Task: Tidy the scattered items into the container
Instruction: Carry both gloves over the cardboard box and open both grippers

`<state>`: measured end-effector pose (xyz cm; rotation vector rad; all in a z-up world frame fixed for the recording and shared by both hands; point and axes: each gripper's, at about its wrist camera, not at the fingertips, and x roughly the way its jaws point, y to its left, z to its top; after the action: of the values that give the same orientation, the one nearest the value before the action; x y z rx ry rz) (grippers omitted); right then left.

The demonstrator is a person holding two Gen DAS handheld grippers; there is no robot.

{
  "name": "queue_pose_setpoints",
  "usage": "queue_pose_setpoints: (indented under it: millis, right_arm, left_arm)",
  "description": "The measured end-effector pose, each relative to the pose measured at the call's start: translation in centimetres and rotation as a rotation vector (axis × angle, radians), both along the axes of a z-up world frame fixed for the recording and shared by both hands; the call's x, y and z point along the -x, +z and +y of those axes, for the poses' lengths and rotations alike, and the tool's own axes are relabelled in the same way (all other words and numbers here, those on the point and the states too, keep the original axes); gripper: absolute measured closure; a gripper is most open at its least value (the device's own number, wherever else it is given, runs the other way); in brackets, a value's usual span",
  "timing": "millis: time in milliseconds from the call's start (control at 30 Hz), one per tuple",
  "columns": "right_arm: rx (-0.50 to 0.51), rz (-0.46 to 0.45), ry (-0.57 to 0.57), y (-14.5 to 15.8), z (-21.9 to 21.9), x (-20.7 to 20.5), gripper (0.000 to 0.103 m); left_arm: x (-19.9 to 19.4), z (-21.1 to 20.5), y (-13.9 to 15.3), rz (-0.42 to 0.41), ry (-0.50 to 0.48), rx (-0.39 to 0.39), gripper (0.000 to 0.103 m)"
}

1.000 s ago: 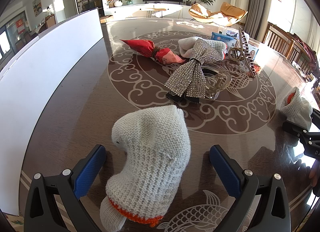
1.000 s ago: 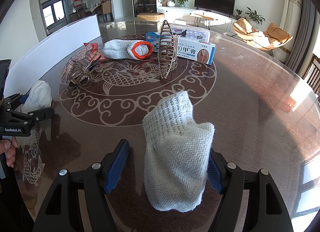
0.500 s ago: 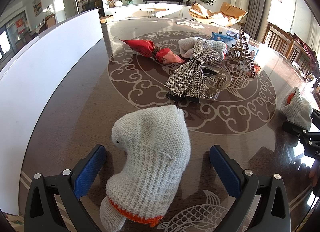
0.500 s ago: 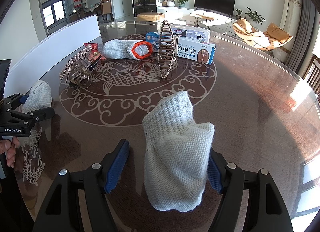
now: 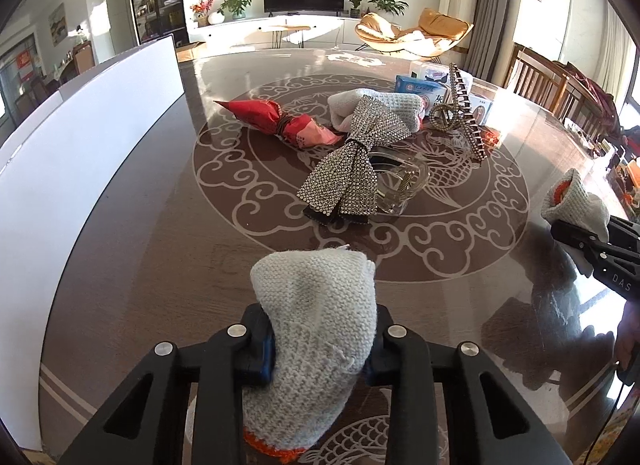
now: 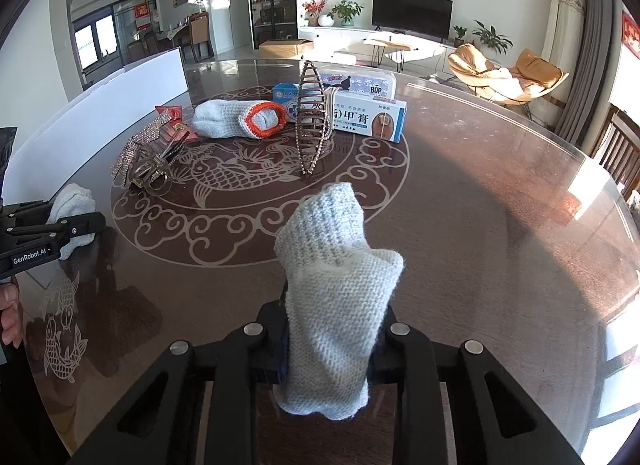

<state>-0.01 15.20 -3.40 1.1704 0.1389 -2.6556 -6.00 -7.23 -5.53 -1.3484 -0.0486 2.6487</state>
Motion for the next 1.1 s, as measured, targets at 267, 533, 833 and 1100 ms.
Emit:
queue_pose_setpoints:
  millis: [267, 533, 833, 1100]
  right_arm:
    - [0.255, -0.056, 0.005, 0.7, -0.1, -4.9, 0.077]
    - [0.281, -0.103, 0.277, 2.3, -9.0, -8.0, 0.077]
    - [0.275, -0.013, 0.642, 9.5, -26.8, -4.0, 0.077]
    - [0.247, -0.112, 0.745, 11.6, -47.5, 8.0, 0.076]
  left_arm:
    - [-6.2, 0.7, 2.0, 0.014, -0.018, -0.065, 0.074]
    - [-10.4, -2.6, 4.7, 0.038, 0.036, -0.110, 0.074]
    - [-11.4, -17.9, 11.5, 0.121, 0.283, -0.017, 0.074]
    - [-4.9, -35.3, 11.0, -0.005, 0.531, -0.028, 0.074]
